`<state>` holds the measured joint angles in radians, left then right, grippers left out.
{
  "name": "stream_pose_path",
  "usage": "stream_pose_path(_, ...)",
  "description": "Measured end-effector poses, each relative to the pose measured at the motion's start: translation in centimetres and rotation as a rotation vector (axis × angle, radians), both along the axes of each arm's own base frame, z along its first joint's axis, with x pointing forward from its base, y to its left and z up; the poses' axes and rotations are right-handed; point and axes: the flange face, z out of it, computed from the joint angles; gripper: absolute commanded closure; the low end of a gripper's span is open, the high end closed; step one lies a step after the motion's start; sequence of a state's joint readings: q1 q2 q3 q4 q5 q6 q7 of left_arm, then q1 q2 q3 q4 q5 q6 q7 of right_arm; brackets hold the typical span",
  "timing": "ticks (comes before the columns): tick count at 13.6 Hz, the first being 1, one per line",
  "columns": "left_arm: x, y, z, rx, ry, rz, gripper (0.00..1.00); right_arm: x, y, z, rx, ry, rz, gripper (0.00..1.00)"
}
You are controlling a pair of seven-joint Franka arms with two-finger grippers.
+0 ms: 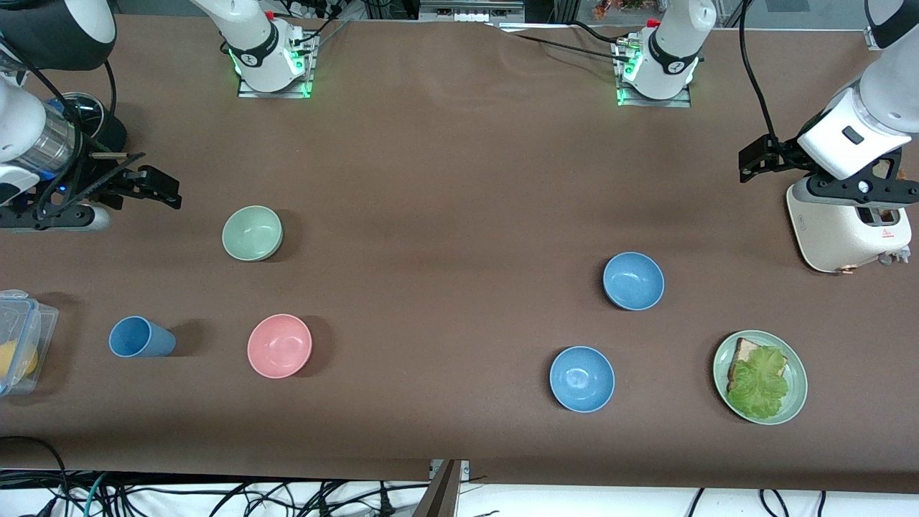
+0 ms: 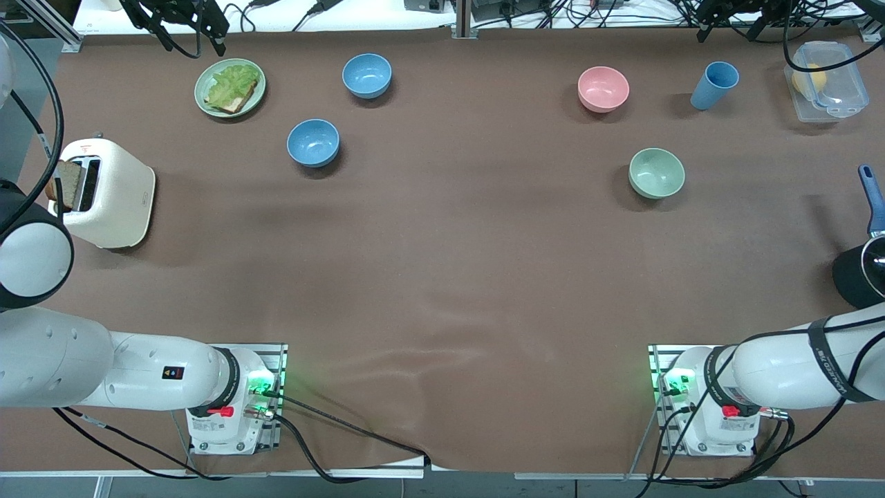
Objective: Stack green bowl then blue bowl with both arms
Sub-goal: 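Reach the right gripper down to the pale green bowl's rim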
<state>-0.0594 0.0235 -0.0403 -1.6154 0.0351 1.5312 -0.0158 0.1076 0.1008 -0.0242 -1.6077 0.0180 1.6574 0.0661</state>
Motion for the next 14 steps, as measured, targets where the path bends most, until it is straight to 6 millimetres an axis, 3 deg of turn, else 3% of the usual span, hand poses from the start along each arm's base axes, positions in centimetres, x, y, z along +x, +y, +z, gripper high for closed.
stream_pose_path(2, 0.0, 0.1, 0.0, 0.0, 0.0, 0.003, 0.0, 0.3, 0.0, -0.8, -0.001, 0.014, 0.001, 0.01)
stream_pose_path(7, 0.0, 0.2, 0.0, 0.0, -0.001, 0.004, 0.0, 1.7, 0.3, -5.5, -0.004, 0.095, 0.057, 0.01)
stream_pose_path(11, 0.0, 0.2, 0.1, 0.0, -0.001, 0.004, 0.0, 0.7, -0.1, -7.1, -0.003, 0.129, 0.081, 0.01)
stream_pose_path(14, 0.0, 0.2, 0.1, 0.0, -0.001, 0.004, 0.0, -0.8, -1.4, -10.1, 0.001, 0.11, 0.092, 0.01)
